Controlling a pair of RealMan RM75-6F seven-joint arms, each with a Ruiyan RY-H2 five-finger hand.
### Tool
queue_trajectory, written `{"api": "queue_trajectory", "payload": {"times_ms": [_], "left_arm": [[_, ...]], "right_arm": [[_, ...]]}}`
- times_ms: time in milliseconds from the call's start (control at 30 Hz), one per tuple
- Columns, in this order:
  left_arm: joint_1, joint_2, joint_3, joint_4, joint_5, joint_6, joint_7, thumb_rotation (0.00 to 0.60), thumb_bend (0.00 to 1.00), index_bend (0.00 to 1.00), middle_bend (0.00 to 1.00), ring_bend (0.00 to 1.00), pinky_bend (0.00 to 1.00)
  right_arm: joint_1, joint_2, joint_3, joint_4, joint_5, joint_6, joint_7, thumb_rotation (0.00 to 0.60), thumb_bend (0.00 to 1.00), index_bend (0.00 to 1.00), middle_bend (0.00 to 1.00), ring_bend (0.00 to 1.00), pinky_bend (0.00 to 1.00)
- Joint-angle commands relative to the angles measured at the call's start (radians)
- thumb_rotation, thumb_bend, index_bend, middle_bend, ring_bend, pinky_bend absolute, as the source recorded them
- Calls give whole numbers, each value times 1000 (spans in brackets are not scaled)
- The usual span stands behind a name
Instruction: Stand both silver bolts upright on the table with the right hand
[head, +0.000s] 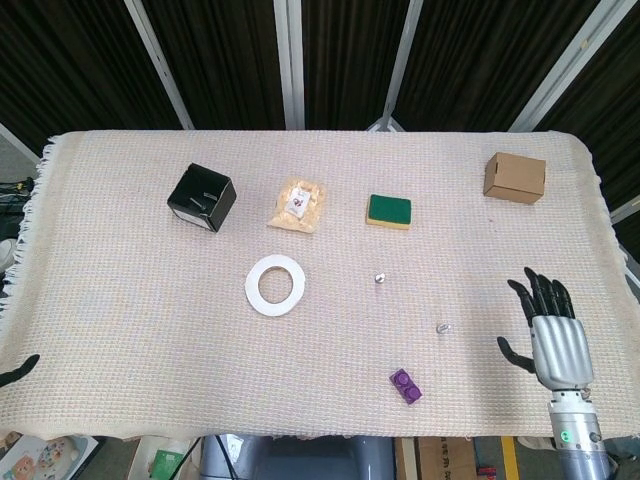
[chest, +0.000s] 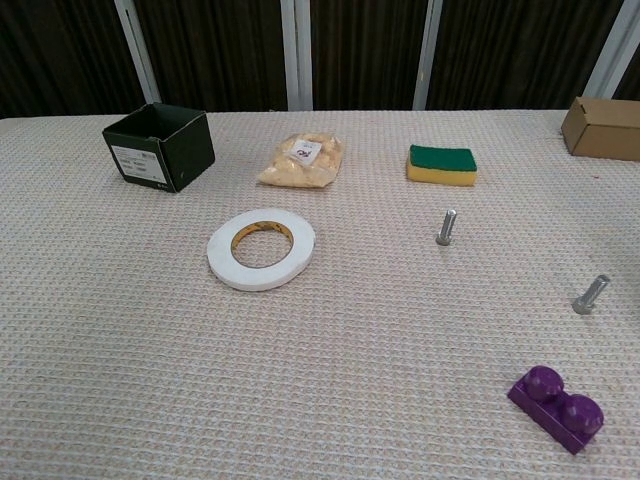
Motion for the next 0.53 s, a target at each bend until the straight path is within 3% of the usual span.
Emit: {"api": "queue_trajectory", "payload": {"times_ms": [33, 300, 533], "left_arm": [[2, 3, 3, 2, 5, 2, -7, 600, 122, 77, 63, 0, 154], [3, 11, 19, 7, 41, 1, -31, 600, 122, 69, 63, 0, 154], [6, 17, 20, 15, 43, 4, -53, 600, 122, 69, 63, 0, 154]], "right_arm": [[-61, -41, -69, 153, -110, 42, 40, 600, 193, 162, 0, 2, 0], [-83, -58, -35, 218, -164, 95, 46, 600, 189, 149, 0, 2, 0], [-102, -31, -31, 201, -193, 109, 61, 600, 189, 149, 0, 2, 0]]}}
